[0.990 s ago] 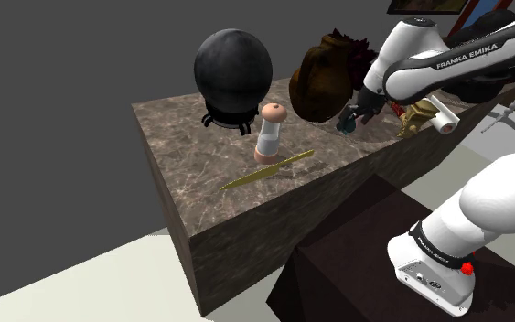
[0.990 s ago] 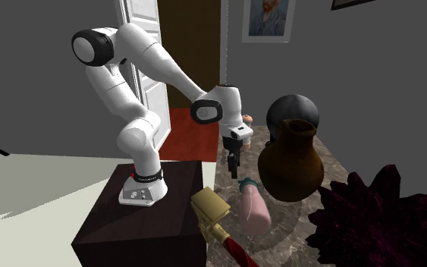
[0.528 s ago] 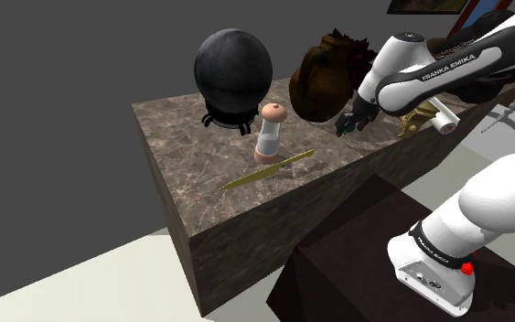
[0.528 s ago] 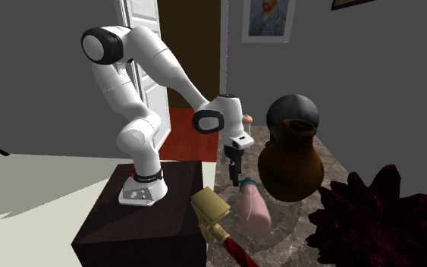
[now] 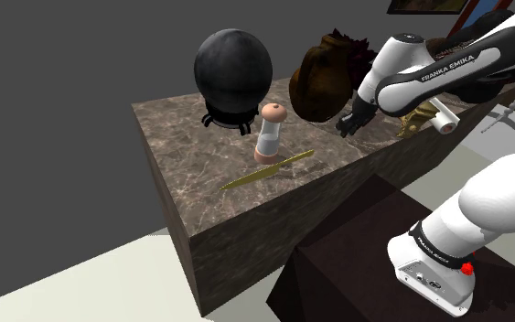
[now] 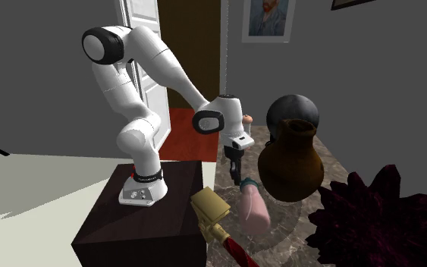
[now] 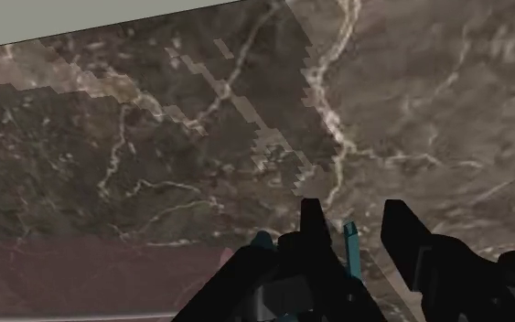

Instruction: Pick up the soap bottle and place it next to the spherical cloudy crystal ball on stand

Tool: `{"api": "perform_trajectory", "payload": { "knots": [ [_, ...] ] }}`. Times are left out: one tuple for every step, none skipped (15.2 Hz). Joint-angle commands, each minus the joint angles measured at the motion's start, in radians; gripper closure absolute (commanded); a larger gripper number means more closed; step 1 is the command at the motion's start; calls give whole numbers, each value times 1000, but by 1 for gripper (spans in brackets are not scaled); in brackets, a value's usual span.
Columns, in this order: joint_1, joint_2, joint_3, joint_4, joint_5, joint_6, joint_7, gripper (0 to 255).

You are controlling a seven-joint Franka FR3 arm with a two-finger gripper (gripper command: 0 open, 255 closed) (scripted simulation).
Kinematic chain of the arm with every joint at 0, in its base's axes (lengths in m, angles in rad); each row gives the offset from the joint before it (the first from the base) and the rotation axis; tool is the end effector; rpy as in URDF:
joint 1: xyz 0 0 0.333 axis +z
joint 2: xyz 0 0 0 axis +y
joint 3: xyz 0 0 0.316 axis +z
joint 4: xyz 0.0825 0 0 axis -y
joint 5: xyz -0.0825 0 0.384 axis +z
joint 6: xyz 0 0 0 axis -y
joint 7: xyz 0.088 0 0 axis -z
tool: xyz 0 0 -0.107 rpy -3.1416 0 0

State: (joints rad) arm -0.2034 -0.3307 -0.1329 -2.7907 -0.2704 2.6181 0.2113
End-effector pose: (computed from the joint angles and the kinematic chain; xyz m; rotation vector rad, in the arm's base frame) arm 0.3660 -0.1180 0.3193 2.9752 -0.4802 0.2298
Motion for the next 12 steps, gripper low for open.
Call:
{"api": "perform_trajectory", "payload": {
  "knots": [
    [0,0,0,0,0,0,0,255],
    [0,0,0,0,0,0,0,255],
    [0,0,0,0,0,0,0,255],
    [0,0,0,0,0,0,0,255],
    [0,0,0,0,0,0,0,255],
    [0,0,0,0,0,0,0,255],
    [0,0,0,0,0,0,0,255],
    [0,0,0,0,0,0,0,255],
    [2,-14,0,4,4,-18,-4,255],
    [4,-27,0,9,8,-36,-7,255],
    [6,-41,0,14,12,-54,-11,255],
    [8,-54,0,19,15,-72,-14,255]
  ]
}}
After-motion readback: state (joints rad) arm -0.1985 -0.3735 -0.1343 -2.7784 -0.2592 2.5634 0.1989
